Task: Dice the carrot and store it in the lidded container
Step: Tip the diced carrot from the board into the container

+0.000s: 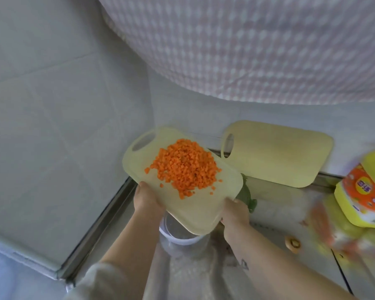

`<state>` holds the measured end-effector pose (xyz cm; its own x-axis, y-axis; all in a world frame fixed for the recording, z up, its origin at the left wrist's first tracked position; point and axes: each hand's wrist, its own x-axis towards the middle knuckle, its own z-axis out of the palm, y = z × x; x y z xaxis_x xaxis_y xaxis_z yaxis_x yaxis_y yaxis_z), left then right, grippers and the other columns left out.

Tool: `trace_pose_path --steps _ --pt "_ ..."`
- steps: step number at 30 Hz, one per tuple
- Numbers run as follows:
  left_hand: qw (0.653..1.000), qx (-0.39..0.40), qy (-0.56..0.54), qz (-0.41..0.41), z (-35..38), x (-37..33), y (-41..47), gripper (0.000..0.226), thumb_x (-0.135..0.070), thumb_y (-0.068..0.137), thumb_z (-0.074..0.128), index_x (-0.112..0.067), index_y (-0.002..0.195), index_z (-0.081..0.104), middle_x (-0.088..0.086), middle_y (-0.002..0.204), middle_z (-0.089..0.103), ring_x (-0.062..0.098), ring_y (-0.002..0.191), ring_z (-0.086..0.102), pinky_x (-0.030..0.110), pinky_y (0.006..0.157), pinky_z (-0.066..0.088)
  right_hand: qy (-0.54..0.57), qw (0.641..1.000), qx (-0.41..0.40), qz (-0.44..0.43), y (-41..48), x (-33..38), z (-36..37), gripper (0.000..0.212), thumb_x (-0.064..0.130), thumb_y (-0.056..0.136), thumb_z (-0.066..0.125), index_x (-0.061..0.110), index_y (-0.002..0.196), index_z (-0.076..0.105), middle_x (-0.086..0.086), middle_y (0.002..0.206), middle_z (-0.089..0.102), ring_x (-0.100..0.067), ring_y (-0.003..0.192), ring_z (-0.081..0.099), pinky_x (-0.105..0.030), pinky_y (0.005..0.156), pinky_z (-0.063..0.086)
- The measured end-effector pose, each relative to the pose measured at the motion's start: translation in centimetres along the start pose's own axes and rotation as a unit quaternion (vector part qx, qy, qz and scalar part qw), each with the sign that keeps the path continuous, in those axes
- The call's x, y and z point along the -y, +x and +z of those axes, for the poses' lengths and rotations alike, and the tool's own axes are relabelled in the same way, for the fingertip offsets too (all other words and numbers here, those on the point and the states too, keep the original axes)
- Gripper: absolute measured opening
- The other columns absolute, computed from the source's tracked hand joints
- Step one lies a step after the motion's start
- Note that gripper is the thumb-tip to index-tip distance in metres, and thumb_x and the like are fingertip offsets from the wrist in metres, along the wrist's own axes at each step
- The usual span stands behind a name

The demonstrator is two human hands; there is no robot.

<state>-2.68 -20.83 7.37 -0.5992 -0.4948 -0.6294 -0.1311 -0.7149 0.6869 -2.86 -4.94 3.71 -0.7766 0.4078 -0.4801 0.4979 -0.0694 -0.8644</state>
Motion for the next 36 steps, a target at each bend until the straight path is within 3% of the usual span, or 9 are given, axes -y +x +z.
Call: trace_pose_path --steps 3,5,7,10,15,23,26,30,36 --pt "1.000 -0.011 0.006 0.011 0.5 -0.4 2.4 0.025 -0.017 0.097 0.042 -0.018 0.076 0.055 0.002 0.073 0.059 0.022 0.067 0.057 0.035 0.073 0.050 -0.082 0.989 -0.033 -0.116 1.9 1.6 -0.4 0.019 0.006 0.092 0.042 0.003 0.088 0.060 -0.004 0.078 0.056 -0.025 0.080 0.050 -0.028 0.063 0.038" --pt "0.999 -0.014 0.028 0.015 0.5 -0.7 3.3 0.022 -0.014 0.092 0.045 -0.017 0.073 0.056 0.003 0.072 0.060 0.024 0.069 0.057 0.036 0.077 0.049 -0.138 0.965 -0.013 -0.225 2.7 3.4 -0.5 0.022 0.009 0.094 0.045 0.008 0.106 0.063 0.001 0.098 0.061 -0.017 0.092 0.052 -0.025 0.074 0.041" --pt "0.999 -0.014 0.038 0.013 0.5 -0.9 3.8 0.020 -0.013 0.088 0.046 -0.017 0.075 0.060 0.004 0.075 0.063 0.026 0.073 0.060 0.038 0.080 0.050 -0.190 0.946 0.060 -0.255 3.5 4.9 0.0 0.032 0.014 0.095 0.046 0.012 0.126 0.056 0.001 0.123 0.057 -0.017 0.108 0.055 -0.029 0.092 0.043" --pt "0.999 -0.014 0.038 0.022 0.5 -0.7 4.3 0.020 -0.015 0.091 0.044 -0.018 0.080 0.061 0.004 0.079 0.065 0.027 0.076 0.062 0.040 0.083 0.051 -0.278 0.914 0.126 -0.268 4.3 6.4 1.1 0.040 0.009 0.096 0.043 0.009 0.136 0.047 -0.003 0.138 0.048 -0.020 0.125 0.047 -0.020 0.093 0.033" --pt "0.997 -0.036 0.060 0.028 0.3 -0.5 4.9 0.021 -0.022 0.093 0.046 -0.020 0.075 0.057 0.002 0.076 0.061 0.025 0.074 0.059 0.039 0.082 0.050 -0.330 0.889 0.184 -0.258 4.4 6.0 2.3 0.038 0.006 0.096 0.043 0.007 0.134 0.049 -0.006 0.133 0.054 -0.018 0.119 0.051 -0.019 0.089 0.036" --pt "0.993 -0.027 0.094 0.068 -0.4 -0.5 6.0 0.033 -0.020 0.093 0.035 -0.015 0.111 0.063 0.006 0.098 0.066 0.025 0.081 0.062 0.030 0.067 0.050 -0.317 0.892 0.209 -0.244 3.0 3.0 3.0 0.033 0.005 0.095 0.044 0.007 0.127 0.053 0.001 0.107 0.059 -0.016 0.100 0.059 -0.031 0.091 0.049" --pt "0.992 -0.017 0.091 0.080 -0.6 -0.4 6.0 0.036 -0.021 0.094 0.035 -0.016 0.118 0.061 0.006 0.106 0.067 0.026 0.089 0.064 0.032 0.073 0.052 -0.311 0.887 0.232 -0.250 1.8 1.4 2.8 0.030 0.003 0.094 0.043 0.006 0.121 0.055 0.010 0.087 0.056 -0.004 0.079 0.055 -0.011 0.071 0.043" --pt "0.992 -0.008 0.090 0.087 -0.6 -0.3 6.2 0.036 -0.023 0.097 0.035 -0.017 0.123 0.059 0.007 0.112 0.067 0.026 0.096 0.064 0.039 0.087 0.052 -0.345 0.859 0.277 -0.258 0.5 -0.1 2.4 0.036 0.001 0.093 0.041 0.007 0.126 0.055 -0.003 0.111 0.061 -0.014 0.103 0.058 -0.018 0.089 0.043" --pt "0.987 0.018 0.085 0.137 -0.9 -0.2 5.9 0.024 -0.017 0.100 0.034 -0.020 0.102 0.057 -0.001 0.091 0.064 0.018 0.081 0.061 0.030 0.073 0.051 -0.357 0.822 0.216 -0.388 0.6 4.1 2.2 0.028 0.011 0.096 0.050 0.017 0.120 0.062 0.007 0.115 0.062 -0.001 0.098 0.054 -0.006 0.082 0.037"
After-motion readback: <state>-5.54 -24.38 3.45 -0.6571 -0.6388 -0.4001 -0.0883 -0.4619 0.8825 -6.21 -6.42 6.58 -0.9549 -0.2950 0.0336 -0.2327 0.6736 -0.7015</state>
